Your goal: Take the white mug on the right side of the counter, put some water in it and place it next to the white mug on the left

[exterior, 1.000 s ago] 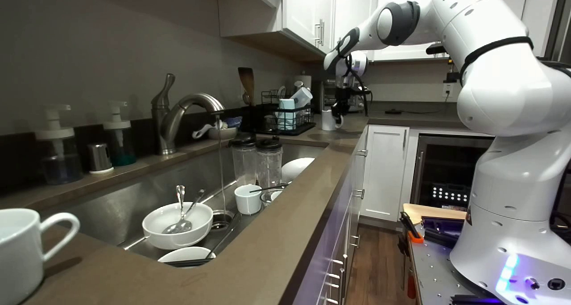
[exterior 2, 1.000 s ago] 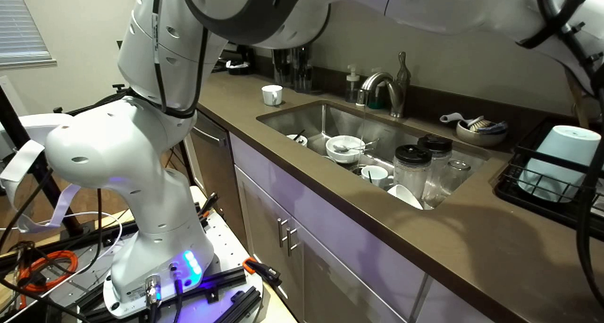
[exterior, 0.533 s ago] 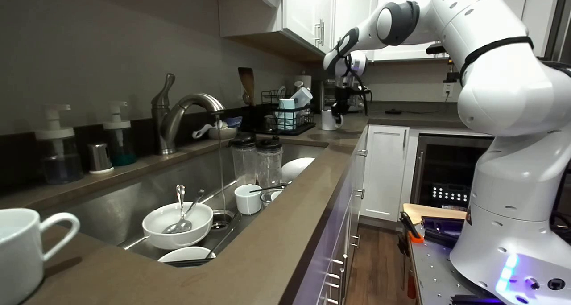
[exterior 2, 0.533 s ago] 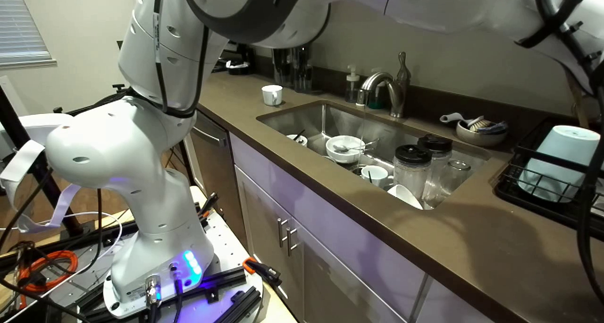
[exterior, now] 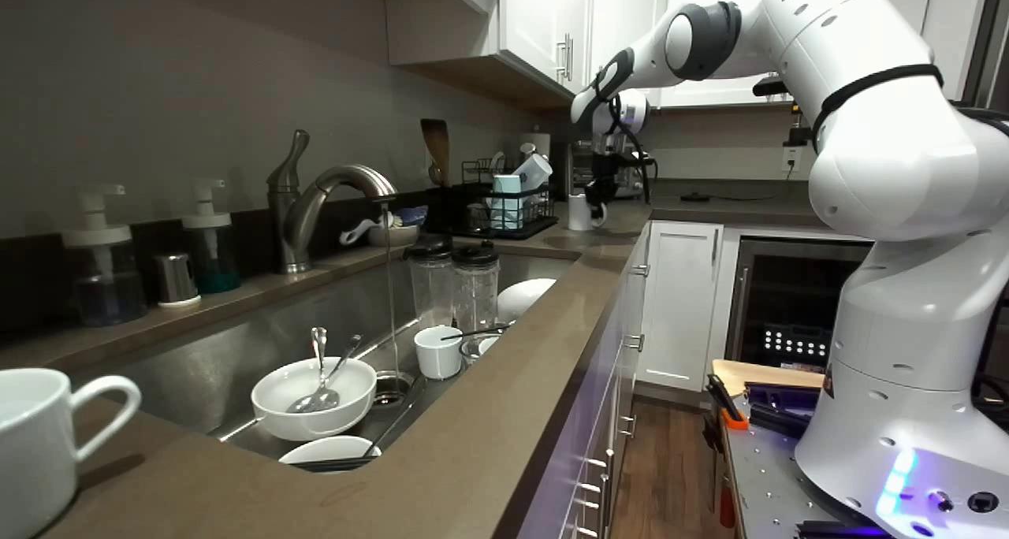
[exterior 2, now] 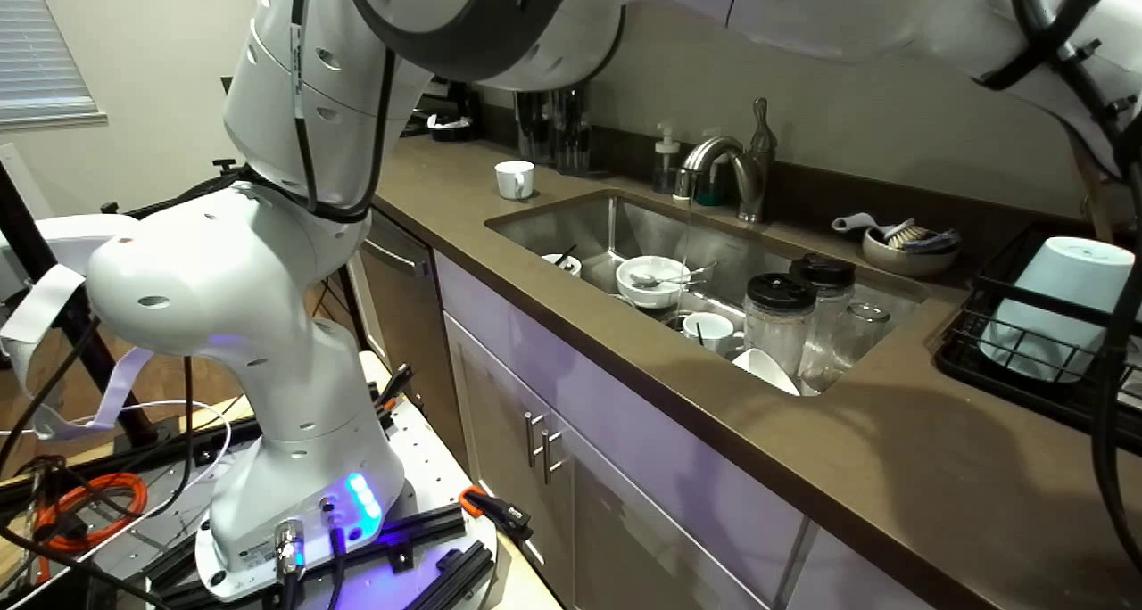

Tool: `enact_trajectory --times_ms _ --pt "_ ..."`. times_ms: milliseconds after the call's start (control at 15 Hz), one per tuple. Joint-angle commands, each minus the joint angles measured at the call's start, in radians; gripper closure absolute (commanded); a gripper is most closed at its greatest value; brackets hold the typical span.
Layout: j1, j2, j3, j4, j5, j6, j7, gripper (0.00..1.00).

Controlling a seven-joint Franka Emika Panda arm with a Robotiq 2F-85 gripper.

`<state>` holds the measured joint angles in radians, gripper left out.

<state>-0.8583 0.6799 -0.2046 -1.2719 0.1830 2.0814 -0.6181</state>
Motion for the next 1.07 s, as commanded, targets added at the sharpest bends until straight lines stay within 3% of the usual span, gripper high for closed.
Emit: enact_trajectory --times_ms 0,333,533,600,667,800,1000 --pt "0.008 -0.007 -0.013 0.007 -0.020 -0.013 0.013 0.43" --pt "0.008 -0.009 -0.020 0.009 -0.019 -0.013 0.013 0.11" --pt "0.007 -0.014 -0.023 0.008 -0.018 -0.012 0.011 0.04" --pt "0.007 -0.015 -0.024 0.008 -0.017 -0.011 0.011 0.22" --pt "0.007 -0.015 -0.025 0.008 -0.016 -0.012 0.010 0.31" --pt "0.007 -0.017 -0.025 0.007 -0.014 -0.011 0.008 0.37" --pt "0.008 -0.018 -0.025 0.008 -0.013 -0.011 0.008 0.59"
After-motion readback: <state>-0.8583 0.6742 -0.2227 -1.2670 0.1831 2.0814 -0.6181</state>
